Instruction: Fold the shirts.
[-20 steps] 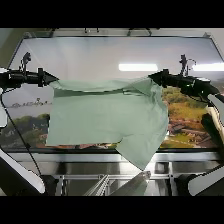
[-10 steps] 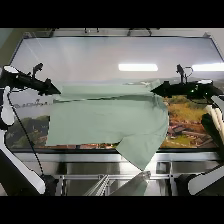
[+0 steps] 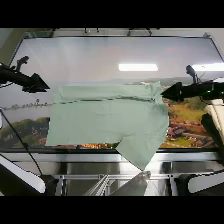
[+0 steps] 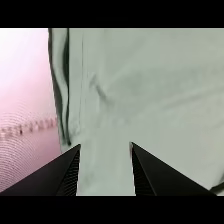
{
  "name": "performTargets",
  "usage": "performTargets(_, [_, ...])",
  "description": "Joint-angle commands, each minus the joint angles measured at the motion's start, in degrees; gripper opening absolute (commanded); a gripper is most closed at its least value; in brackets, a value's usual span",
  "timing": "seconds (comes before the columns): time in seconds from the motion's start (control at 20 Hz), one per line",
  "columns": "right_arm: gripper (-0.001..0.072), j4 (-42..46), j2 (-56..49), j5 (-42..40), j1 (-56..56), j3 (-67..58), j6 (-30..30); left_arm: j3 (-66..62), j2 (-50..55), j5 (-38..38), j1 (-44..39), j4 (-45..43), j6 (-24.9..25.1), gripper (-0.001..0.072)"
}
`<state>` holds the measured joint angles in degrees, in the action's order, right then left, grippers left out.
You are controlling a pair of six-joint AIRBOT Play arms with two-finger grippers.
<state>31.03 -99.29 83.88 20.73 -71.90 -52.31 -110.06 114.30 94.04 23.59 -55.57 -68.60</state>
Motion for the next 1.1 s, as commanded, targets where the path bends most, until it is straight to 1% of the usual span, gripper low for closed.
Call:
performTargets(0.0, [0.0289, 5.46, 9.53, 7.82, 4.24, 12.11, -2.62, 15.43, -11.39, 2.01, 4.46, -0.5, -0.09, 0.0333])
performTargets(0.05, [0.0289, 5.53, 14.21, 6.51, 5.66, 19.91, -2.97, 23.1, -15.69, 0.83, 5.92, -0.5, 1.29, 0.0333])
performTargets(0.15, [0.0291, 7.63, 22.84, 0.48, 8.0, 33.9, -6.88, 37.31, -23.41, -3.28, 8.39, -0.48, 3.52, 0.0334])
performTargets(0.2, [0.0295, 8.74, 26.88, -4.39, 8.63, 40.19, -7.87, 43.98, -26.93, -5.62, 9.64, -0.48, 4.26, 0.0334])
performTargets(0.3, [0.031, 8.9, 32.41, -14.14, 8.44, 49.37, -7.56, 53.37, -31.78, -10.08, 11.76, -0.52, 4.35, 0.0334])
performTargets(0.35, [0.0444, 9.33, 33.42, -17.62, 8.39, 51.91, -7.3, 57.05, -33.75, -11.58, 12.81, -0.52, 4.37, 0.0334])
performTargets(0.4, [0.0534, 10.86, 33.55, -20.44, 8.39, 53.11, -7.13, 59.95, -35.41, -12.37, 13.73, -0.48, 4.37, 0.0334])
performTargets(0.5, [0.0529, 12.33, 32.83, -21.99, 8.41, 53.46, -7.76, 63.89, -38.03, -13.66, 15.1, -0.48, 4.5, 0.0334])
performTargets(0.55, [0.0476, 12.35, 32.81, -21.88, 8.59, 53.46, -7.74, 65.55, -39.5, -15.23, 15.67, -0.48, 4.55, 0.0334])
performTargets(0.6, [0.0455, 12.33, 32.96, -20.98, 8.72, 53.44, -7.72, 66.64, -40.79, -16.41, 16.11, -0.44, 4.59, 0.0334])
performTargets(0.7, [0.0455, 12.35, 32.94, -18.99, 8.94, 53.37, -7.5, 67.93, -42.71, -18.32, 16.02, -0.44, 5.4, 0.0334])
performTargets(0.85, [0.0456, 12.13, 32.85, -18.97, 9.18, 53.4, -8.68, 70.77, -42.88, -20.24, 14.1, -1.22, 5.42, 0.0334])
performTargets(0.95, [0.0456, 11.76, 32.83, -18.34, 9.18, 53.4, -8.63, 72.7, -40.63, -22.88, 11.76, -6.64, 4.76, 0.0335])
performTargets(1.05, [0.0456, 10.95, 32.83, -17.44, 9.16, 53.4, -8.59, 73.79, -36.96, -24.15, 9.27, -9.03, 3.98, 0.0334])
